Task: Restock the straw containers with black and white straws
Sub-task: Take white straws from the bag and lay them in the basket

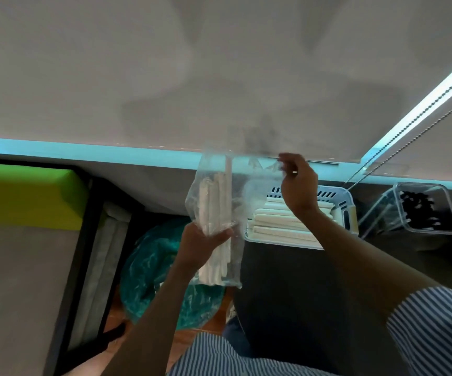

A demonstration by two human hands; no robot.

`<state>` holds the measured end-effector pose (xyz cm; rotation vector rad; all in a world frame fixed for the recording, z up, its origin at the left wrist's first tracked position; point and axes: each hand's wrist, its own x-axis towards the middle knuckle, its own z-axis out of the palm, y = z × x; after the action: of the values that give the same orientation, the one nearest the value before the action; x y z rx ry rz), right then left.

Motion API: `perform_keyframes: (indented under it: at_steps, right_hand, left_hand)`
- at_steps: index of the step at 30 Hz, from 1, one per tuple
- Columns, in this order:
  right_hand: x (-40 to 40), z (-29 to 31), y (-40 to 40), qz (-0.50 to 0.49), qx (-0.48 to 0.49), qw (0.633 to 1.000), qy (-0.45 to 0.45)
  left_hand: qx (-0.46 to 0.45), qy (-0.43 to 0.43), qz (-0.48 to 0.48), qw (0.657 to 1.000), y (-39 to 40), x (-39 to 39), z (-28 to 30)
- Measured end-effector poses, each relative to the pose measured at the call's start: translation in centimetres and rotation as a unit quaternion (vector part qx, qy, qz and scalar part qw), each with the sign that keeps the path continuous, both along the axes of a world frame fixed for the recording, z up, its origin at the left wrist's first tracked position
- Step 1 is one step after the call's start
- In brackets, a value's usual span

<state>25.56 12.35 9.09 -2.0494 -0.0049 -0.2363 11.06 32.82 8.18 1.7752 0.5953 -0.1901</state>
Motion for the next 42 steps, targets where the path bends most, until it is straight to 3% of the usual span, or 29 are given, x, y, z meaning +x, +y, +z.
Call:
perform_keyframes:
  at_steps: [2,6,8,10,13,16,20,23,27,31,37,42]
  right_hand:
    - [0.5,3.2,0.1,-0.028,0.076,0.996,-0.048]
    - [0.6,9.8,-1.2,0.011,0.020,0.982,-0.186]
    - [-0.2,11.9,-2.0,0.115,0.005,0.983,-0.141]
    - [-0.9,12.7,-2.9,0.224,-0.069,0.970,-0.057]
    - [-2.4,12.2,-4.4,0.270,-0.190,0.944,-0.009]
    - [-3.4,11.8,-5.5,0.284,-0.153,0.945,0.057]
    - [-5.4,11.8,-6.0,0.356,-0.148,0.920,0.073]
    - [-7.0,11.6,-6.3,0.347,-0.157,0.913,0.147]
    - [-8.6,12.6,-6.9,0.319,-0.176,0.924,0.111]
    - [-9.6,13.4,-7.2,0.279,-0.117,0.949,0.093]
    - [-11.0,14.6,-7.2,0.303,-0.137,0.938,0.101]
    - [-11.1,14.6,-7.1,0.237,-0.040,0.967,0.081]
  left_hand:
    - [0.002,-0.007,-0.013,1.000,-0.6,0.0,0.3]
    - [0.007,-0.019,-0.039,0.999,-2.3,0.1,1.2]
    - [0.013,-0.032,-0.052,0.998,-3.4,0.0,2.0]
    - [0.017,-0.044,-0.061,0.997,-4.5,-0.1,2.7]
    - [0.014,-0.062,-0.077,0.995,-5.9,-0.4,3.7]
    - [0.011,-0.073,-0.092,0.993,-7.1,-0.7,4.5]
    - [0.008,-0.089,-0.143,0.986,-8.5,-1.2,5.6]
    - [-0.003,-0.107,-0.163,0.981,-9.6,-1.8,6.5]
    - [-0.004,-0.120,-0.161,0.980,-10.4,-2.3,7.5]
    - [-0.029,-0.128,-0.146,0.981,-10.9,-2.9,8.5]
    - [-0.039,-0.146,-0.141,0.978,-11.3,-3.5,8.9]
    - [-0.051,-0.148,-0.128,0.979,-11.2,-4.0,8.9]
